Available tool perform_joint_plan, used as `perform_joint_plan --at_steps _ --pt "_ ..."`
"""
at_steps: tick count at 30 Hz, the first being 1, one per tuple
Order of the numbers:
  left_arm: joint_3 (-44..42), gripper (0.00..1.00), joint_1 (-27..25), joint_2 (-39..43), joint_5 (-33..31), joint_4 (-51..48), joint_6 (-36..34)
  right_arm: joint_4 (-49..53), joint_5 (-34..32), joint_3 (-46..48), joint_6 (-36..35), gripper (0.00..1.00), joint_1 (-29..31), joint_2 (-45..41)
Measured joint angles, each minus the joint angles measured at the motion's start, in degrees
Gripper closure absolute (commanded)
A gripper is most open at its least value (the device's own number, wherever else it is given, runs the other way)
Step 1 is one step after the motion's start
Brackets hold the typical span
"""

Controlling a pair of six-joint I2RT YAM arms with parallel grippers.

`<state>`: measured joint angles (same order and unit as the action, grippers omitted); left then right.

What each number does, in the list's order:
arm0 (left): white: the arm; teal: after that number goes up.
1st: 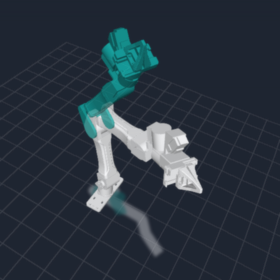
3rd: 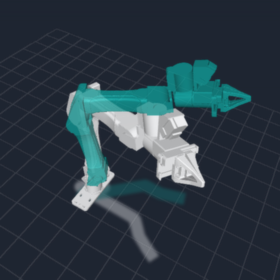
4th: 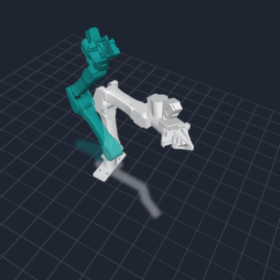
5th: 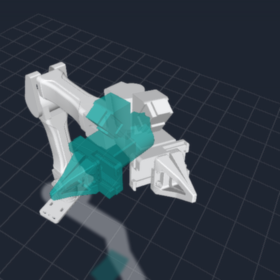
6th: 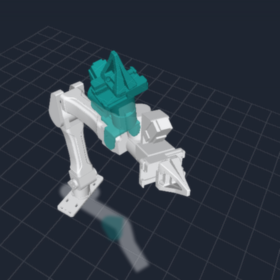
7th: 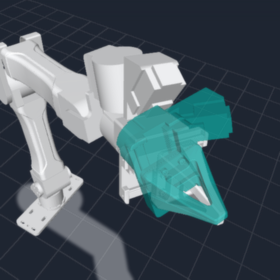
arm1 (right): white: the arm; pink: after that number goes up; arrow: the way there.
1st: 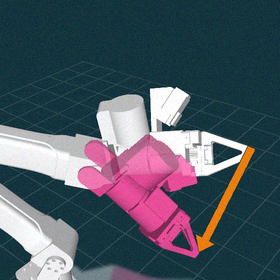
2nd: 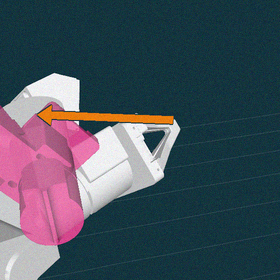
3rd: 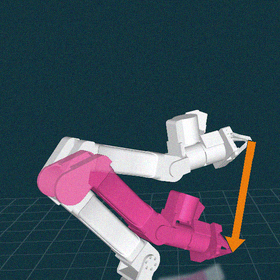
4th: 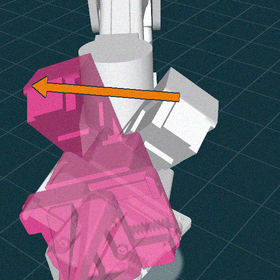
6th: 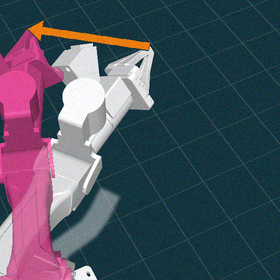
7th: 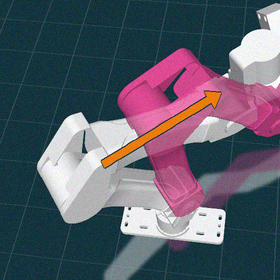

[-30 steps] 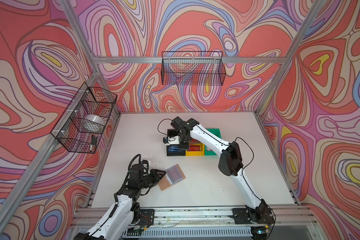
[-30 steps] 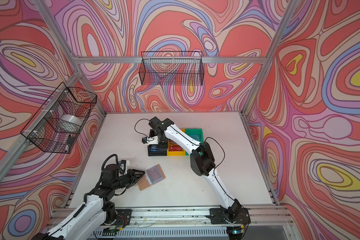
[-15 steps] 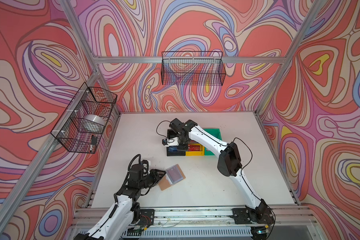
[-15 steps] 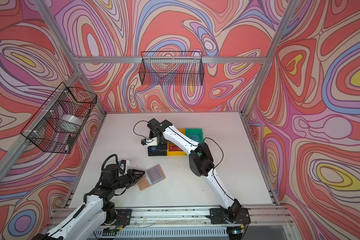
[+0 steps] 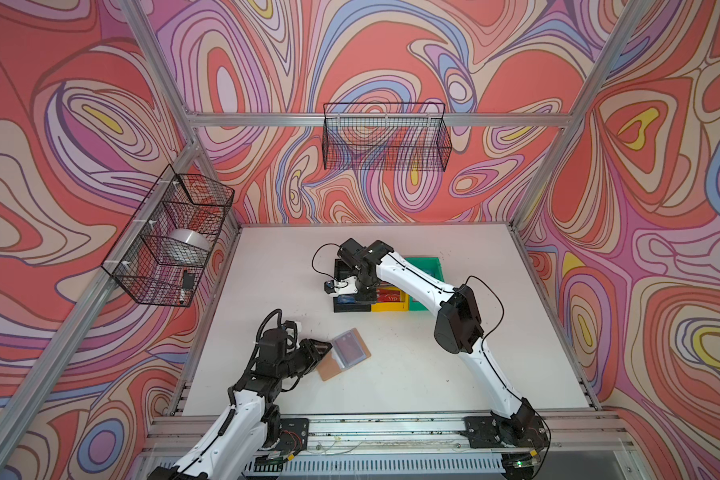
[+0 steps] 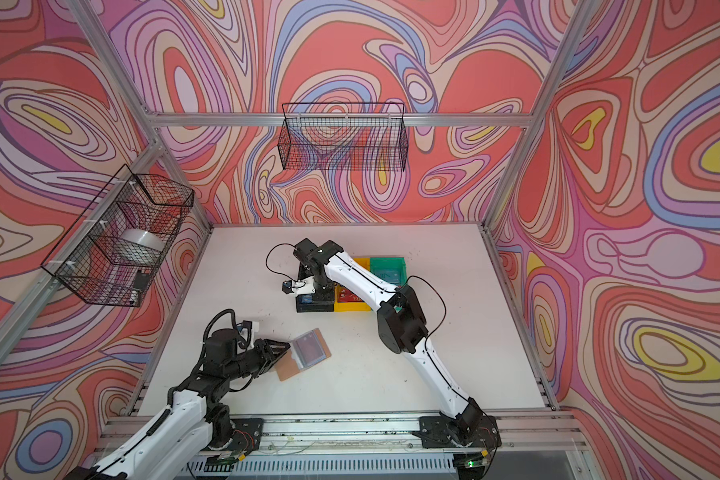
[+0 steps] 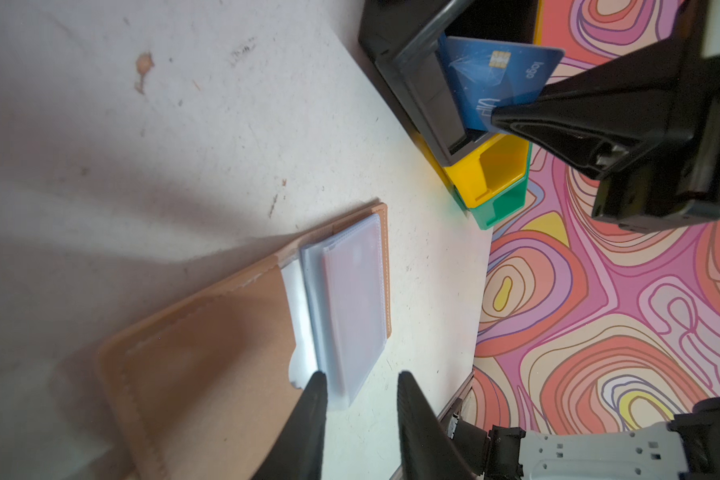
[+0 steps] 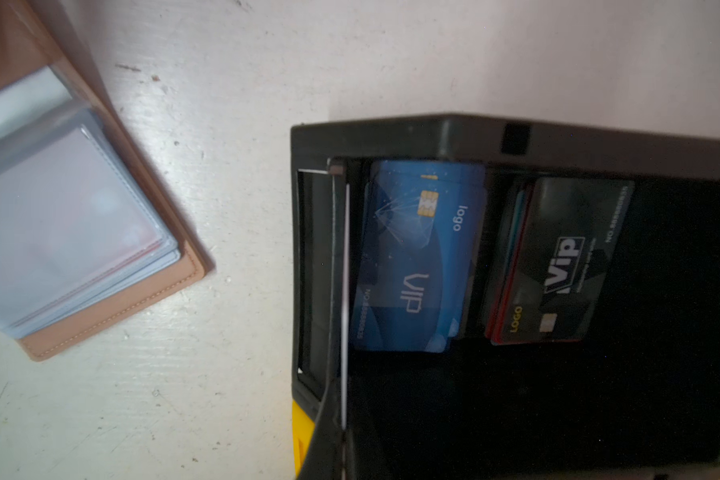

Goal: Take the credit cards out of the card holder

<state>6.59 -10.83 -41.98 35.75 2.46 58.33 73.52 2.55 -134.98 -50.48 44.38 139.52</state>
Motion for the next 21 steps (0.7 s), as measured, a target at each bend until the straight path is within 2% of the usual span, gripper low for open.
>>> perform_joint_plan --at_steps 6,21 --pt "0.00 0.68 0.00 -0.09 0.00 0.00 -0.13 -0.63 0.00 0.00 -0.02 0.91 0.07 0.68" --pt "0.00 0.68 0.00 -0.17 0.00 0.02 -0.24 -3.56 -0.44 0.00 0.00 0.83 0.11 0.98"
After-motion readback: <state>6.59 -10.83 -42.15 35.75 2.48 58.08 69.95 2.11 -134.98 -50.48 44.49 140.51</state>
